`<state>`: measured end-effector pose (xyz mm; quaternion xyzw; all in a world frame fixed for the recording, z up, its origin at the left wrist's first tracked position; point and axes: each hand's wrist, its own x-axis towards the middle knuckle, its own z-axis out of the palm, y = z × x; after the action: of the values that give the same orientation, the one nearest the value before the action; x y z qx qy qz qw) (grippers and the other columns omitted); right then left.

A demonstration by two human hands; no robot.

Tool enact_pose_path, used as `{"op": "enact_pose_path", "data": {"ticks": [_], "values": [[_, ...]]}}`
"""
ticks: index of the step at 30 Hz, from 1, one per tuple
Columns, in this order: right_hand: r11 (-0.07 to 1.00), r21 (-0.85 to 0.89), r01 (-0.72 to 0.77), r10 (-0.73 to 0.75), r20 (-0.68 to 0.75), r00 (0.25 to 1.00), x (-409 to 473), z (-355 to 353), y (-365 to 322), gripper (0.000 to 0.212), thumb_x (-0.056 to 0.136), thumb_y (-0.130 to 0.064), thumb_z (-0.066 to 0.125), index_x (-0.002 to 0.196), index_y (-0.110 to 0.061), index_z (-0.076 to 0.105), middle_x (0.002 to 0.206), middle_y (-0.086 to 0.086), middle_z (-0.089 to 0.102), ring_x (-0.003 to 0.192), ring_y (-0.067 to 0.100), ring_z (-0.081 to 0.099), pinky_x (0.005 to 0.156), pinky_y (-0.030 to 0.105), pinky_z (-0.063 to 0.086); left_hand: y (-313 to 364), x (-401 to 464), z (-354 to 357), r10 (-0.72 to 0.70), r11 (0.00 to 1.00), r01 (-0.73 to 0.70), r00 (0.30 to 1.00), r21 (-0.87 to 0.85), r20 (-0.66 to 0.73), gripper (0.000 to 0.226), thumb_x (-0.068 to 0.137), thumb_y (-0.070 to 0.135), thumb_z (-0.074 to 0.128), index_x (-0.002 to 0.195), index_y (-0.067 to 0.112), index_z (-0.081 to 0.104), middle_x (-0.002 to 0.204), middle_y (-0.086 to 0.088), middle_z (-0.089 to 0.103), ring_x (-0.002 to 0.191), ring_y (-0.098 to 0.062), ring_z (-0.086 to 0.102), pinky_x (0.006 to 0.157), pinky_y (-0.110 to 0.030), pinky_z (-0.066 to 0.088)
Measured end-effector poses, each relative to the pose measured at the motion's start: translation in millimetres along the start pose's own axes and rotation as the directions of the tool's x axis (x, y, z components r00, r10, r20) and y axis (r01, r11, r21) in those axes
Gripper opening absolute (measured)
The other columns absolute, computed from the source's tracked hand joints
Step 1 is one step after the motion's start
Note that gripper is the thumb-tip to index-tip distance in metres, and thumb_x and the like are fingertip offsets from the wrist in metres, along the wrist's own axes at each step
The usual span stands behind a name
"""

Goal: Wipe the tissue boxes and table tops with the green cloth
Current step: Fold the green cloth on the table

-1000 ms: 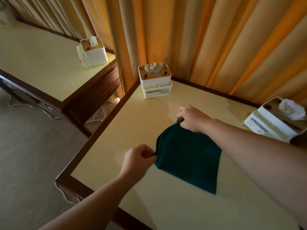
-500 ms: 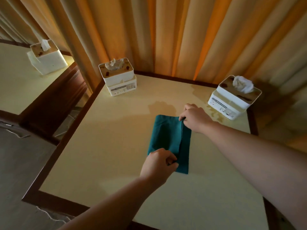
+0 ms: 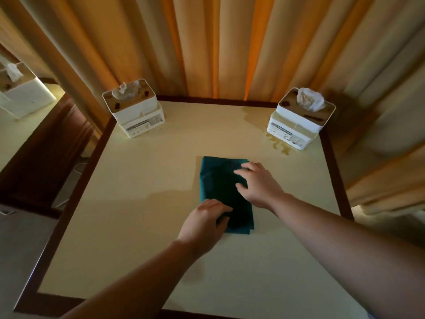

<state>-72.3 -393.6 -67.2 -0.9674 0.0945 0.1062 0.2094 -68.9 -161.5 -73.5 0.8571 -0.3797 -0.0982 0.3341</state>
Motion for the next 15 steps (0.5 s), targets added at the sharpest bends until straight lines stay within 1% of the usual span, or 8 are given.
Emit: {"op": "enact_pose_path", "data": {"ticks": [2, 4, 6, 7, 9, 11, 13, 15], "values": [[0.999, 0.034, 0.001, 0.0, -0.025, 1.0, -14.8, 11.4, -6.3, 0.05, 0.102, -0.039, 0.054, 0.149, -0.023, 0.054, 0.156, 0.002, 0.043, 0.145, 0.023, 0.033, 0.115, 0.044, 0.035, -9.3, -1.3, -6.3, 0.027, 0.997, -0.026, 1.0, 0.07, -0.007, 0.025, 0.086, 0.016, 0.073, 0.111, 0.02, 0.075, 0.106, 0.005, 0.068, 0.101, -0.015, 0.062, 0.09, -0.033, 0.056], [0.999, 0.041, 0.009, -0.006, -0.071, 0.997, -33.3, 22.9, -13.1, 0.049, 0.101, -0.039, 0.056, 0.146, -0.021, 0.057, 0.152, 0.004, 0.046, 0.141, 0.027, 0.038, 0.112, 0.046, 0.038, -16.4, -7.5, -11.2, 0.027, 0.988, -0.034, 0.998, 0.15, 0.049, 0.03, 0.083, 0.027, 0.07, 0.112, 0.024, 0.071, 0.109, 0.006, 0.063, 0.105, -0.017, 0.058, 0.09, -0.037, 0.054], [0.997, 0.074, 0.019, -0.01, -0.111, 0.994, -55.5, 35.8, -18.8, 0.052, 0.096, -0.044, 0.059, 0.143, -0.021, 0.059, 0.149, 0.003, 0.048, 0.137, 0.027, 0.041, 0.11, 0.047, 0.042, -24.4, -17.8, -11.5, -0.006, 0.97, -0.017, 0.996, 0.243, 0.091, 0.04, 0.08, 0.039, 0.068, 0.118, 0.028, 0.065, 0.114, 0.006, 0.058, 0.107, -0.019, 0.056, 0.091, -0.038, 0.052], [0.996, 0.086, 0.024, -0.015, -0.104, 0.994, -66.5, 42.8, -20.3, 0.058, 0.094, -0.051, 0.059, 0.144, -0.022, 0.057, 0.151, 0.002, 0.046, 0.139, 0.026, 0.04, 0.112, 0.046, 0.041, -27.9, -22.6, -10.5, -0.037, 0.963, 0.012, 0.995, 0.268, 0.089, 0.043, 0.079, 0.043, 0.068, 0.12, 0.028, 0.062, 0.115, 0.005, 0.057, 0.107, -0.021, 0.056, 0.091, -0.04, 0.052], [0.997, 0.064, 0.035, -0.032, -0.049, 0.998, -84.8, 58.1, -20.0, 0.075, 0.089, -0.065, 0.056, 0.151, -0.024, 0.05, 0.162, 0.0, 0.036, 0.146, 0.023, 0.032, 0.119, 0.042, 0.035, -35.0, -27.6, -7.1, -0.095, 0.958, 0.082, 0.995, 0.275, 0.032, 0.043, 0.079, 0.045, 0.07, 0.116, 0.026, 0.059, 0.112, 0.002, 0.056, 0.102, -0.024, 0.058, 0.086, -0.043, 0.053], [0.999, 0.009, 0.047, -0.047, -0.017, 0.999, -96.1, 72.6, -19.3, 0.086, 0.088, -0.072, 0.051, 0.159, -0.025, 0.039, 0.171, -0.001, 0.022, 0.155, 0.021, 0.021, 0.127, 0.037, 0.022, -40.0, -27.6, -4.9, -0.116, 0.946, 0.111, 0.993, 0.305, -0.002, 0.038, 0.082, 0.047, 0.072, 0.109, 0.024, 0.059, 0.106, 0.002, 0.058, 0.096, -0.023, 0.059, 0.083, -0.041, 0.053], [0.998, -0.05, 0.047, -0.048, -0.027, 0.998, -102.1, 83.0, -20.4, 0.088, 0.093, -0.073, 0.045, 0.163, -0.023, 0.03, 0.173, -0.001, 0.011, 0.159, 0.019, 0.01, 0.129, 0.036, 0.01, -43.5, -25.3, -4.8, -0.124, 0.934, 0.111, 0.992, 0.341, 0.016, 0.031, 0.084, 0.042, 0.074, 0.103, 0.024, 0.059, 0.1, 0.005, 0.062, 0.092, -0.022, 0.06, 0.083, -0.039, 0.05], [0.991, -0.126, 0.038, -0.039, 0.001, 0.999, -105.6, 87.3, -23.6, 0.087, 0.098, -0.073, 0.034, 0.166, -0.022, 0.017, 0.173, -0.002, -0.002, 0.16, 0.016, -0.004, 0.13, 0.038, 0.001, -48.1, -23.4, -6.7, -0.157, 0.928, 0.134, 0.987, 0.348, 0.039, 0.025, 0.08, 0.031, 0.074, 0.097, 0.024, 0.058, 0.094, 0.007, 0.064, 0.089, -0.023, 0.063, 0.083, -0.038, 0.047]]}}
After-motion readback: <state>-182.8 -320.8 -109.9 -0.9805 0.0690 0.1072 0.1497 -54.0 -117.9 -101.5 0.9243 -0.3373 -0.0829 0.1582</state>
